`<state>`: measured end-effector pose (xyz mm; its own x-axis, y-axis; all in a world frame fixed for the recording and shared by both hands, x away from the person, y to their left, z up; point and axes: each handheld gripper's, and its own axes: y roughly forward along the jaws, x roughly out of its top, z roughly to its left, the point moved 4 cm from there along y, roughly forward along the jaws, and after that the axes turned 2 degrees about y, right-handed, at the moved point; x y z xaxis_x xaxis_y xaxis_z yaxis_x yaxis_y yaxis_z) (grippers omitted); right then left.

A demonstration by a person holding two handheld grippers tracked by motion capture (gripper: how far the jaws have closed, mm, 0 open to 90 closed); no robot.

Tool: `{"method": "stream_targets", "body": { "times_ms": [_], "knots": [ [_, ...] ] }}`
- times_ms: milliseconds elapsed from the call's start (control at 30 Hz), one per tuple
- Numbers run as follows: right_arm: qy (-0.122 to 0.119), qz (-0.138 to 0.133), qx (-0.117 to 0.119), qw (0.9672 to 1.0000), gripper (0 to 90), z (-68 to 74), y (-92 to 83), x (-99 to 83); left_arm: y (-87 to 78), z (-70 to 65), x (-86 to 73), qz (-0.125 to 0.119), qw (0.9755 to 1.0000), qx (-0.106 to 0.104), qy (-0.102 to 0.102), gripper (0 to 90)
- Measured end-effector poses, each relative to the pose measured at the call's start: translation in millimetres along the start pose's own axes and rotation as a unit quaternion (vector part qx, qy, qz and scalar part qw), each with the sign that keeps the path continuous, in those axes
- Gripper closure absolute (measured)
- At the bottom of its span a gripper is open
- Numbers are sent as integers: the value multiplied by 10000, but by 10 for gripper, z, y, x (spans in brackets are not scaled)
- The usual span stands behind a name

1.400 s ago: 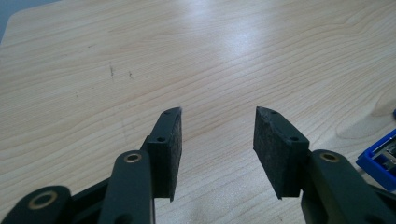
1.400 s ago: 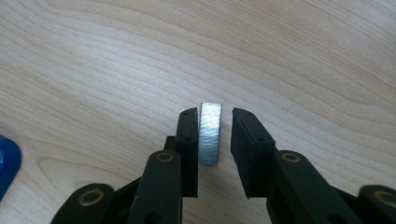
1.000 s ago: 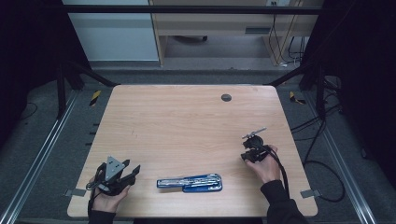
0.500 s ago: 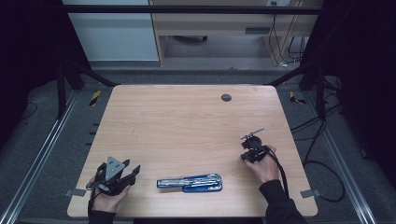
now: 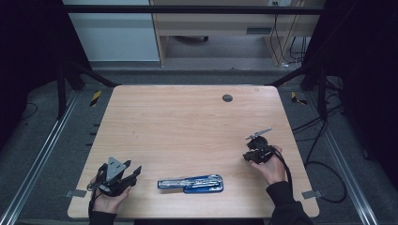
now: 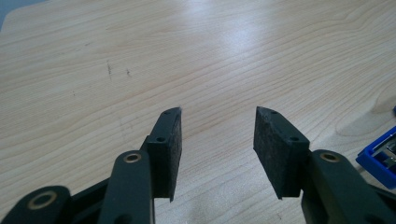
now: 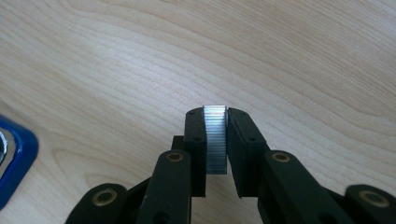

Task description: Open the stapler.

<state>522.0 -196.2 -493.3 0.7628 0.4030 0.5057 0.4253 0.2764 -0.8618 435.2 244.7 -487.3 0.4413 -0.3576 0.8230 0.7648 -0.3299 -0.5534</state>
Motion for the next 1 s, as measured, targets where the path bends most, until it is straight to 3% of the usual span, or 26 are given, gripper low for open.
{"method": "stream_targets", "body": {
  "times_ms": [300, 467, 767, 1000],
  "knots": [
    [-595, -484, 433, 9961, 784, 115, -210, -12, 17, 12, 0, -63, 9999, 7, 107, 521],
    [-1022, -686, 659, 9902, 784, 150, -318, -8, 39, 24, -17, 16, 9998, 64, 173, 518],
    [-1363, -883, 994, 9817, 784, 202, -448, 5, 66, 28, -36, 53, 9999, -90, 54, 519],
    [-1748, -1011, 1309, 9706, 784, 288, -536, 37, 74, 26, -41, 97, 9999, -77, 48, 516]
  ]
}}
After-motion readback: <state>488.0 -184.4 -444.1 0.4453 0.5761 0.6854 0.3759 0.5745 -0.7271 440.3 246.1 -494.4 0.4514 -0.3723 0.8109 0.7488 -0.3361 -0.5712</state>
